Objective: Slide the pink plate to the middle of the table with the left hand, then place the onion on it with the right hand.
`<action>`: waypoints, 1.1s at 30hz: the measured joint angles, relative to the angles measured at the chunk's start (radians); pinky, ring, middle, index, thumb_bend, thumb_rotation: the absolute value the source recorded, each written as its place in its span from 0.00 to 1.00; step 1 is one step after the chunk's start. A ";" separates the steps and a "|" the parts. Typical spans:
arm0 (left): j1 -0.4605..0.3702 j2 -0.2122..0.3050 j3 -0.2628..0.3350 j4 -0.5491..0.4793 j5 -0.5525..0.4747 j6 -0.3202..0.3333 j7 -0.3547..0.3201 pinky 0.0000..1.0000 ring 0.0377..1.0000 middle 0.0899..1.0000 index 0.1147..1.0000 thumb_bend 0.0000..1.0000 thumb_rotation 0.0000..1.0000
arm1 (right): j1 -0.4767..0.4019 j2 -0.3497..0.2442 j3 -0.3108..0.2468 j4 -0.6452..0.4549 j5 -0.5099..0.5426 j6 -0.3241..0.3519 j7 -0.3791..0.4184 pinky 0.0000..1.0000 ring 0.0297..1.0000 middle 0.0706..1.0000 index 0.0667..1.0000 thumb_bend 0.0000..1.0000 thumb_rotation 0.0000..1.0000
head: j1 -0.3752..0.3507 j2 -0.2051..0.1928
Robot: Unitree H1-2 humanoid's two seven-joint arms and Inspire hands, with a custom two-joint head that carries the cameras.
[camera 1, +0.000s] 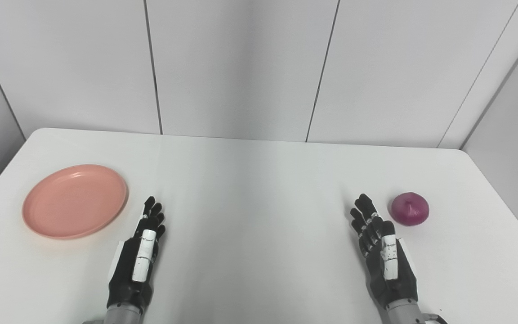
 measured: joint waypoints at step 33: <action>0.000 0.000 -0.001 -0.002 -0.002 0.002 0.000 1.00 1.00 1.00 1.00 0.75 0.92 | 0.008 0.000 -0.002 -0.013 0.016 0.022 -0.001 1.00 0.99 0.99 0.98 0.85 0.95 | 0.000 0.005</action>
